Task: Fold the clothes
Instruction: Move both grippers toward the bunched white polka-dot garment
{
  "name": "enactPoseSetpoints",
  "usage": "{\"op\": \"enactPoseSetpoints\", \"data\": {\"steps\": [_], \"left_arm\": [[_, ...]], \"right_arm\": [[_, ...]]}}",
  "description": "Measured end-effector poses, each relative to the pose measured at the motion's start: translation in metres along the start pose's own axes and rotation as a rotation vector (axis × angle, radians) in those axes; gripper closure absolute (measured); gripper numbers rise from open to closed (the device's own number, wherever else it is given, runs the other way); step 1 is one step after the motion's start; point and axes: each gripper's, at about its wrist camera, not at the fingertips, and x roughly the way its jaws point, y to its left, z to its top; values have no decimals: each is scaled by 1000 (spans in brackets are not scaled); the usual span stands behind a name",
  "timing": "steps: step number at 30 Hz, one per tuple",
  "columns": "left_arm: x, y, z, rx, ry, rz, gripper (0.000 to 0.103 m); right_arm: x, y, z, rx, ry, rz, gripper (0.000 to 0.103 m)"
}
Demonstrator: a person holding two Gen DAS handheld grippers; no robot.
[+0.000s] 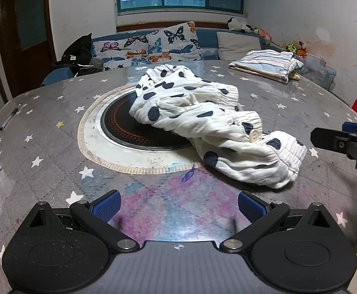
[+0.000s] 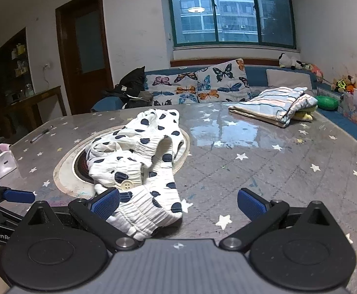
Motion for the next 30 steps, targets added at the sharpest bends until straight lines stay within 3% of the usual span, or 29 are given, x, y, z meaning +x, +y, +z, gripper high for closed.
{"op": "enactPoseSetpoints", "data": {"steps": [11, 30], "left_arm": [[-11, -14, -8, -21, -5, 22, 0], [-14, -23, -4, -9, 3, -17, 0]], "right_arm": [[-6, 4, -2, -14, 1, -10, 0], [-12, -10, -4, 31, -10, -23, 0]]}}
